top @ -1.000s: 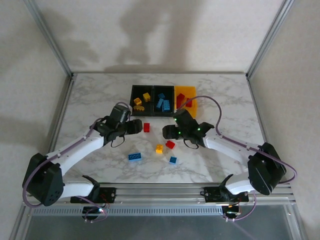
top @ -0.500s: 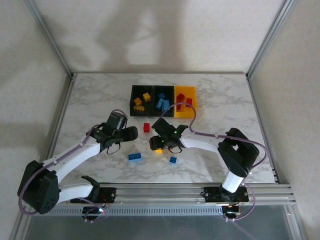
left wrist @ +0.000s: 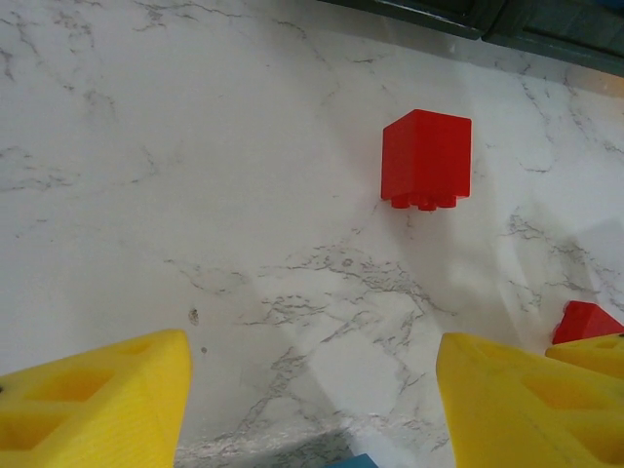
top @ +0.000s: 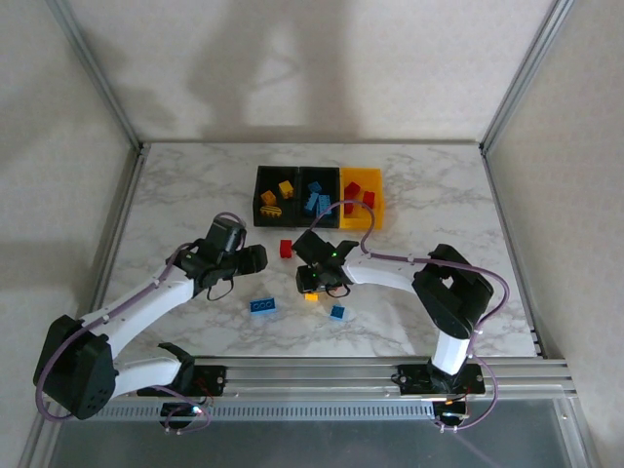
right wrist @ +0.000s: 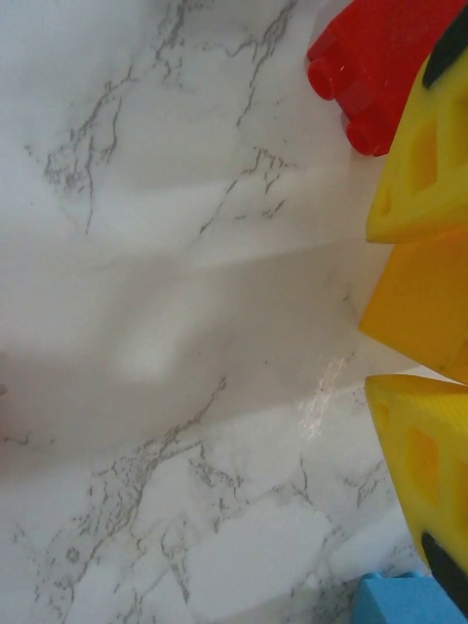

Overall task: Sort the legos into containers by color
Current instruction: Pick up the lego from the bottom-center of the table.

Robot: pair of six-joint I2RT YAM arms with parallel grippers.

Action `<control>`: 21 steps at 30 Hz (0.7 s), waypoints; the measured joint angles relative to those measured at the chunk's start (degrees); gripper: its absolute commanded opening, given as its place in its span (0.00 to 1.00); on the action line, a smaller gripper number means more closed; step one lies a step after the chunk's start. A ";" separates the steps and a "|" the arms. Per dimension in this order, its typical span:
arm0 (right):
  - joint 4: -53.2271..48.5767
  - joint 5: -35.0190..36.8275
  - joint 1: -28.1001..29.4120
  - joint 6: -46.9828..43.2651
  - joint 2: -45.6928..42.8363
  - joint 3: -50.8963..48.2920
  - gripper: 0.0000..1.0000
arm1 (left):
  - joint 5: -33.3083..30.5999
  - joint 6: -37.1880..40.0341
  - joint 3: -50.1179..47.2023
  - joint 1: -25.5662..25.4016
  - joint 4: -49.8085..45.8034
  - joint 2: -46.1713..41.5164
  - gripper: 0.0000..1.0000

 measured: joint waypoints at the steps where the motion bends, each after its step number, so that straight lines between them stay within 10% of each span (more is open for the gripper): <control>1: -0.02 0.00 0.02 0.00 0.00 0.00 0.40 | 0.00 -0.02 0.00 0.00 0.04 0.07 0.67; 7: -1.16 -0.17 0.48 0.07 0.00 0.02 0.51 | 0.02 -0.02 0.00 0.00 0.17 0.98 0.67; 14: -1.36 -0.20 1.57 0.48 -0.02 0.33 0.28 | 0.02 -0.09 0.00 0.00 0.17 0.98 0.67; 21: -3.58 0.66 1.64 0.13 0.00 3.48 0.25 | 0.02 -1.33 -0.17 0.26 0.44 0.59 0.67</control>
